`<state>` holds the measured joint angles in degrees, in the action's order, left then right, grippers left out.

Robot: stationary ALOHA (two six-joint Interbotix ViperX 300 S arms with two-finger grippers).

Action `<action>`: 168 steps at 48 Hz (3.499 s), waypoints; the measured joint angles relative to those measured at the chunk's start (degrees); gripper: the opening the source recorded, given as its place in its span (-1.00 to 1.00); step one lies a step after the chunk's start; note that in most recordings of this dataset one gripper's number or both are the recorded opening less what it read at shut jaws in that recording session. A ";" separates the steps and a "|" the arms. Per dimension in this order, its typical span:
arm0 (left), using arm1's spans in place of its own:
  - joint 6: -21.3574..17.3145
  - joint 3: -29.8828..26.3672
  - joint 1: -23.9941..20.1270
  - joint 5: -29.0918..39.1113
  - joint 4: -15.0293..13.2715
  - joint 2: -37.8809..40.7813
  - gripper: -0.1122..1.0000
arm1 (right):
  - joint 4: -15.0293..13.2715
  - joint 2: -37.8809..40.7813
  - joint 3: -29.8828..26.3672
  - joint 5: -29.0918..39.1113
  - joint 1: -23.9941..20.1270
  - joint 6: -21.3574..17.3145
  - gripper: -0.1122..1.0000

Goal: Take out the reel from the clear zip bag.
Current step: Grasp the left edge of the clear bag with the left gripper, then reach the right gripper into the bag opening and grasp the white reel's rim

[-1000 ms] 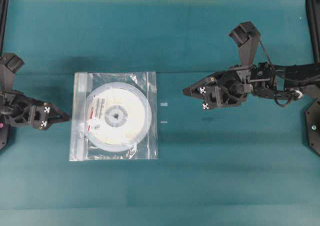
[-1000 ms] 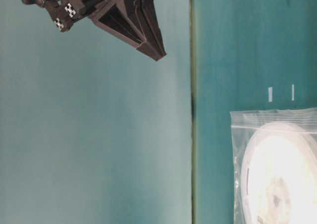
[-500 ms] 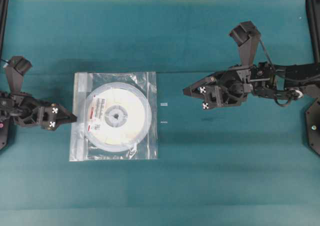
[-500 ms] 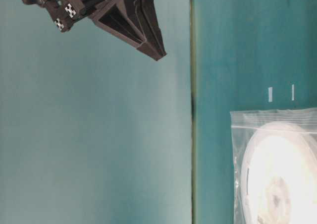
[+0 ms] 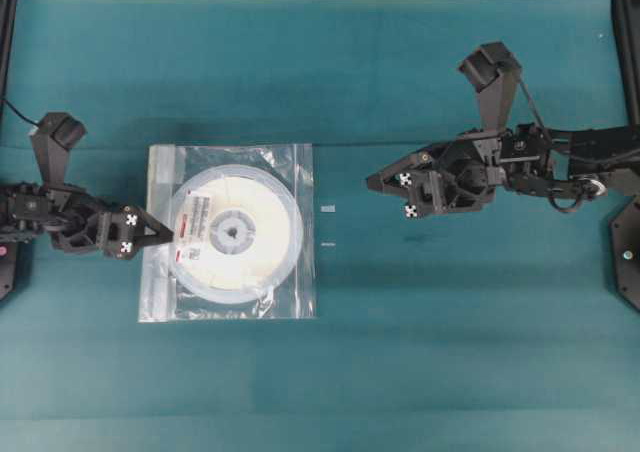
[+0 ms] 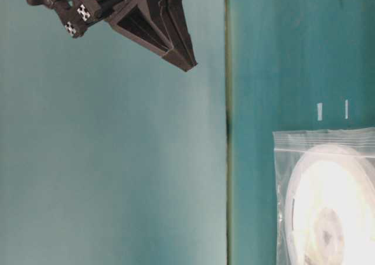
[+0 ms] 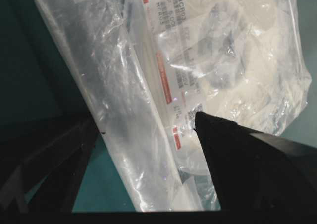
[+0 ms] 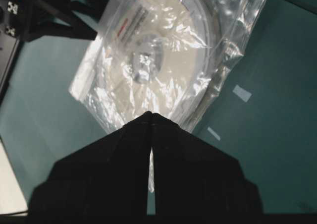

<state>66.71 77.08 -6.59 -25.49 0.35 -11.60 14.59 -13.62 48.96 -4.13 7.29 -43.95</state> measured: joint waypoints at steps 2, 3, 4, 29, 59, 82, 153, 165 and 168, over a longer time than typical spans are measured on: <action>0.00 0.00 0.09 -0.09 0.00 0.09 0.90 | 0.00 0.00 0.00 0.09 -0.18 0.00 -0.79; 0.00 0.00 0.09 -0.18 0.00 0.09 0.89 | 0.00 0.00 -0.09 0.09 -0.18 0.00 -0.79; 0.00 0.00 0.09 -0.09 0.00 0.09 0.89 | -0.09 0.09 0.00 0.09 -0.26 0.00 -0.79; -1.76 -2.81 -0.18 3.25 0.00 1.93 -0.52 | 0.00 0.09 0.00 0.18 -0.26 0.00 -0.79; -2.20 -2.46 -1.41 4.22 0.00 0.62 -0.78 | 0.79 3.52 1.41 0.97 -1.58 -4.92 -0.69; -2.20 -2.64 -1.41 5.10 0.00 0.70 -0.78 | 0.88 19.51 -6.68 1.14 -4.31 -9.40 0.66; -2.37 -2.64 -1.41 5.45 0.18 0.88 -0.78 | 0.53 31.11 -20.04 2.11 -2.02 -9.49 0.55; -2.29 -2.64 -1.41 5.45 0.18 0.97 -0.78 | 0.53 31.11 -20.04 2.20 -1.93 -9.49 0.07; -2.29 -2.64 -1.41 5.45 0.18 1.14 -0.78 | 0.53 31.11 -19.95 2.11 -1.85 -9.49 -0.04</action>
<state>64.42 74.44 -8.00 -20.04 0.53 -10.46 15.12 17.49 29.00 -2.02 5.45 -53.44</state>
